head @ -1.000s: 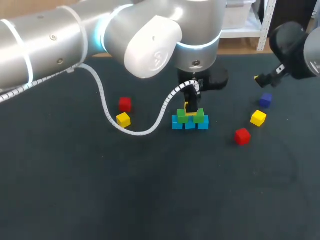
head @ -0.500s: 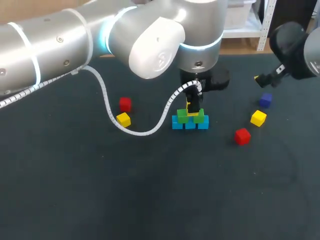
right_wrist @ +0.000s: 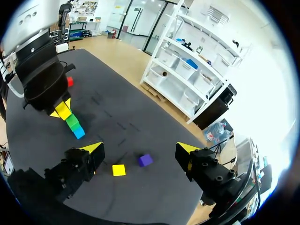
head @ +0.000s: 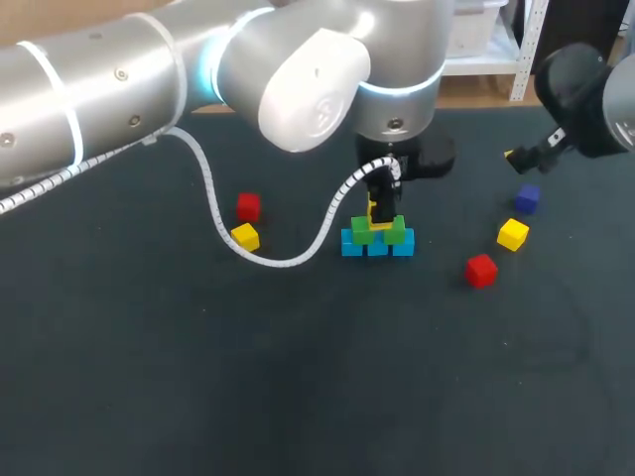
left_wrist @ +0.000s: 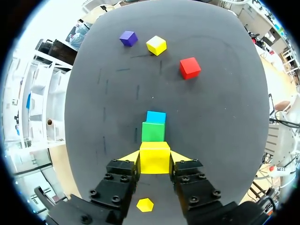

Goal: Place the blue cubes, place green cubes on the blue cubes, place the yellow cubes on the green cubes, then place the red cubes on the yellow cubes, and place purple cube on the red cubes.

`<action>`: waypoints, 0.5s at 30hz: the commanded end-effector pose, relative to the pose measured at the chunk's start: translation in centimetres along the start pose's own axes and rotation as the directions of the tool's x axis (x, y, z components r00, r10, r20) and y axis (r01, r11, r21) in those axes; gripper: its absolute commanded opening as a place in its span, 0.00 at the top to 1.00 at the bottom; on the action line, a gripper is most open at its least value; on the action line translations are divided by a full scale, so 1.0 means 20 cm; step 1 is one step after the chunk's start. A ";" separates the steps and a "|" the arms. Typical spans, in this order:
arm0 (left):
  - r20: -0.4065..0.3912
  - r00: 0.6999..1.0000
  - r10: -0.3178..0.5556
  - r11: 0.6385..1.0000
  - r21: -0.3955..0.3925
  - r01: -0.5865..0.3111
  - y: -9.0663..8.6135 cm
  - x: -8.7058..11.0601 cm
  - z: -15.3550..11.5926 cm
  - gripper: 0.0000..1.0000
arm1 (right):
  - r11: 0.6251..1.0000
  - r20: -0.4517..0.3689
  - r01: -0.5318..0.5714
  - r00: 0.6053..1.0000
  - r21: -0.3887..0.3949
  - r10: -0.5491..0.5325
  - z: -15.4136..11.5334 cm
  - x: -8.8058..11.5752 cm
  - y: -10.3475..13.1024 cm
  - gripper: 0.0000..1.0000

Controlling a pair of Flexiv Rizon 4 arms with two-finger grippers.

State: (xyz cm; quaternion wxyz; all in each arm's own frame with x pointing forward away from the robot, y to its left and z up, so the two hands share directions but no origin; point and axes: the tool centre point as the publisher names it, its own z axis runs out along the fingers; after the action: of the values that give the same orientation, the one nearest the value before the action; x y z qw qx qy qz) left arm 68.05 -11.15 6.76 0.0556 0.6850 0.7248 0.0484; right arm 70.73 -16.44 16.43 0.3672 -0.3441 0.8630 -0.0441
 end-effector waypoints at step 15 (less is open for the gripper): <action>-0.004 1.000 0.000 1.000 0.024 0.000 -0.02 -0.01 0.01 0.92 | 1.000 0.010 -0.002 1.000 0.008 0.002 0.00 0.01 0.01 0.00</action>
State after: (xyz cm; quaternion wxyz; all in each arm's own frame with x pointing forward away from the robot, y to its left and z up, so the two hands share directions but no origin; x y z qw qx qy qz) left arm 67.52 -11.25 6.53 0.0476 0.6850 0.7258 0.0412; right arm 70.73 -16.44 16.43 0.3672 -0.3441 0.8630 -0.0441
